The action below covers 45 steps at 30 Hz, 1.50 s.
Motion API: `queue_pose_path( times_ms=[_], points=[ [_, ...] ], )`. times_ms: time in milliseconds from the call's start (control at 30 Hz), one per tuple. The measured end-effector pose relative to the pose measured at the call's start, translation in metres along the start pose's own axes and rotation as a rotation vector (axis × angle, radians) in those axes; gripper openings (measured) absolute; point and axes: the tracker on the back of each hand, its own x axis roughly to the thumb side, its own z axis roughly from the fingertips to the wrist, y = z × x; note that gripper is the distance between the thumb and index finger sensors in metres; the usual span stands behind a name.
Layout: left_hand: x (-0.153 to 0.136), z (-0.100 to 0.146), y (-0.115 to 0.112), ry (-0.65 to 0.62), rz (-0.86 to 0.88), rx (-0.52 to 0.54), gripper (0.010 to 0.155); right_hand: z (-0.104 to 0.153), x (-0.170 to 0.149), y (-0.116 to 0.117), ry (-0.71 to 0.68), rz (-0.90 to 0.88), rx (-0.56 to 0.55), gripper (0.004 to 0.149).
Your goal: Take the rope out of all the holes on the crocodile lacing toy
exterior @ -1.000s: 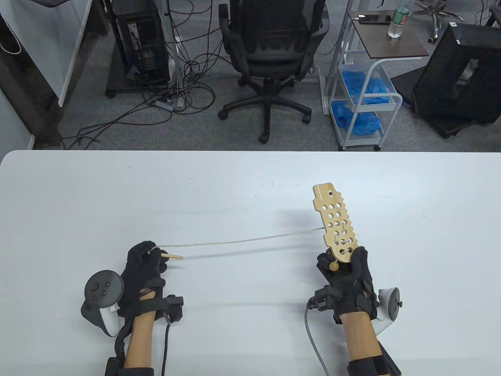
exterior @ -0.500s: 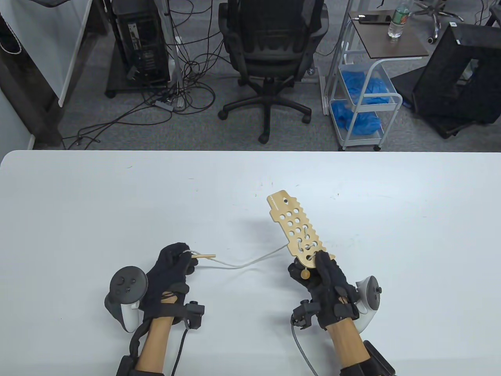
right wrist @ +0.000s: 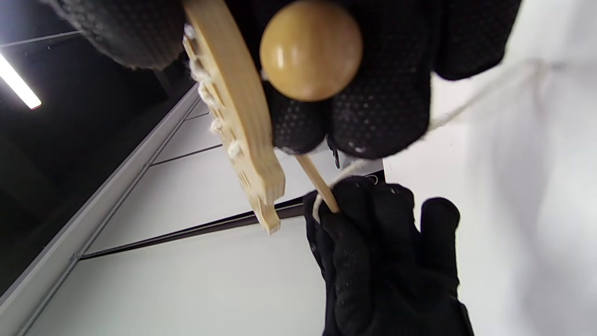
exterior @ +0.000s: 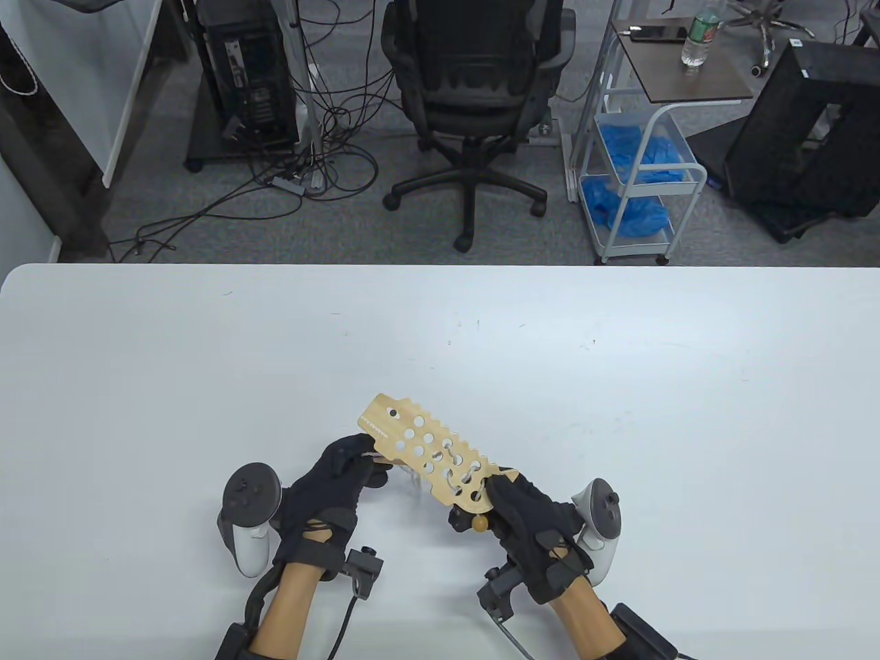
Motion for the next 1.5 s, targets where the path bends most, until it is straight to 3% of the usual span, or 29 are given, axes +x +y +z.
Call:
queue_pose_path(
  times_ms=[400, 667, 1133, 1500],
  points=[
    [-0.005, -0.002, -0.007, 0.008, 0.229, -0.121, 0.043, 0.001, -0.001, 0.014, -0.016, 0.03, 0.1, 0.048],
    [-0.005, -0.003, -0.012, 0.01, 0.294, -0.172, 0.043, 0.001, 0.0, 0.018, -0.027, 0.015, 0.137, 0.048],
    [-0.004, -0.005, -0.017, 0.009, 0.194, -0.24, 0.043, 0.0, 0.001, 0.018, -0.033, 0.017, 0.145, 0.048],
    [0.001, -0.005, -0.028, -0.037, 0.303, -0.364, 0.043, 0.0, -0.002, 0.02, -0.021, 0.044, 0.161, 0.048]
  ],
)
